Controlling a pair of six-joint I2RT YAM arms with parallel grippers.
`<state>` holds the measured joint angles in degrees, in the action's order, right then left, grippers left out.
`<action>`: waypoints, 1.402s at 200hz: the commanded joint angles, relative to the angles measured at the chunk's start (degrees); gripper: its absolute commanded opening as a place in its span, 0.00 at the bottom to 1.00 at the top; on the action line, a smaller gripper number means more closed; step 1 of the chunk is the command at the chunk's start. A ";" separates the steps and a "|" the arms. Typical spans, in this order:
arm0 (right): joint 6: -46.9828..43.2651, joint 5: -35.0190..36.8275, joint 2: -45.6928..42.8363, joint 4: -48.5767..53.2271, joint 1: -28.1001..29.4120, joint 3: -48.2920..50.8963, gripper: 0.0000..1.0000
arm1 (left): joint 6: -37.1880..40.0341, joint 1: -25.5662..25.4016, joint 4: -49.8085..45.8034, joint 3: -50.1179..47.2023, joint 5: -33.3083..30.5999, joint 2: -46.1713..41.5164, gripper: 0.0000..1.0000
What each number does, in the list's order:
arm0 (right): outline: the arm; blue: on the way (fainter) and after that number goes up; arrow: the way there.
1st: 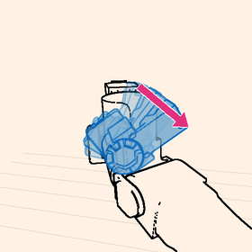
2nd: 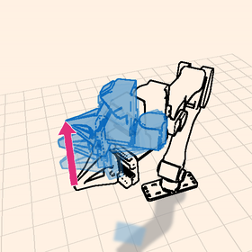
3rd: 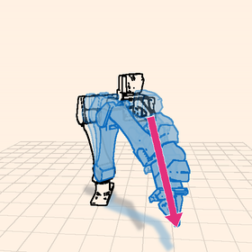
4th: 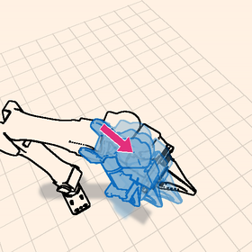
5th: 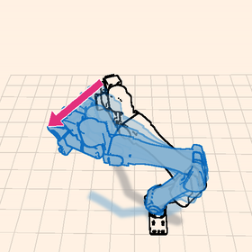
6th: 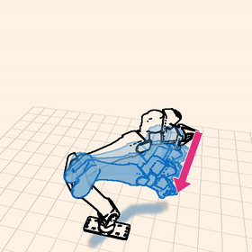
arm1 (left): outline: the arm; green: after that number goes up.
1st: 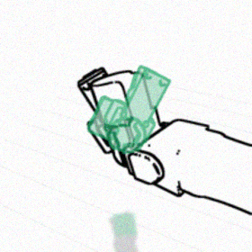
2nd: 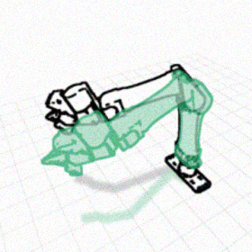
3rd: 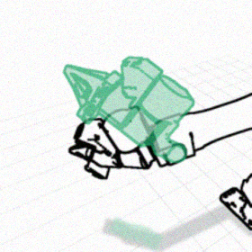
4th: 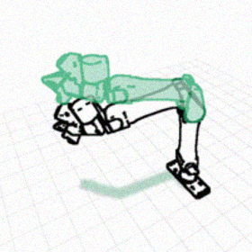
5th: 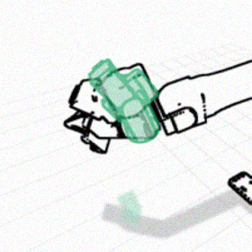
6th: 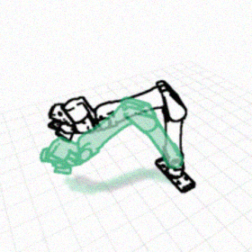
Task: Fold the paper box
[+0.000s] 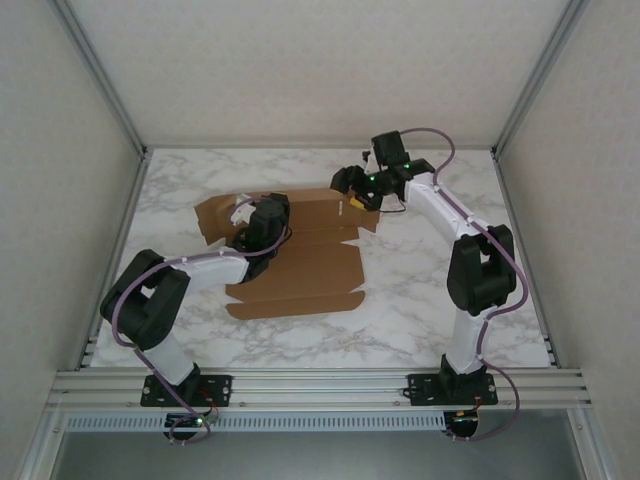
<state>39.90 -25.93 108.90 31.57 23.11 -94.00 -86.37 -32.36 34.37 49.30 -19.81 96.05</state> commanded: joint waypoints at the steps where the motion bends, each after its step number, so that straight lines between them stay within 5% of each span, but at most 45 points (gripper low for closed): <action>1: 4.92 -4.95 0.39 -7.30 0.92 2.56 0.68 | 1.05 0.12 -5.04 -1.22 3.54 2.30 0.00; 60: 17.71 -11.15 0.08 -27.63 1.18 11.68 0.61 | 0.94 0.11 -5.01 -1.40 4.06 1.69 0.00; 138: 25.31 -11.36 -1.67 -40.90 0.81 18.58 0.19 | 0.50 0.10 -5.28 -1.97 4.30 0.99 0.00; 172: 24.44 -10.70 -2.18 -39.95 0.84 19.27 0.23 | 0.33 0.19 -5.32 -2.01 4.17 0.75 0.00; 192: 19.43 -8.13 -3.48 -33.04 0.73 17.86 0.56 | -0.24 0.19 -6.89 -1.47 3.92 0.64 0.00; 216: 9.04 0.39 -8.75 -21.31 0.62 17.07 0.68 | -1.65 0.46 -15.85 2.35 2.37 0.86 0.00; 257: 2.20 10.57 -21.41 -18.29 -1.81 25.55 0.66 | -1.35 1.14 -18.70 5.46 1.47 1.74 0.00; 280: -1.34 10.14 -27.22 -22.68 -2.12 31.67 0.41 | -1.78 1.73 -19.98 7.35 1.96 3.25 0.00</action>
<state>45.50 -19.59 85.69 9.65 21.15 -67.55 -87.99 -31.51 23.53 55.13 -18.00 96.33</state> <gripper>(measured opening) 0.540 0.059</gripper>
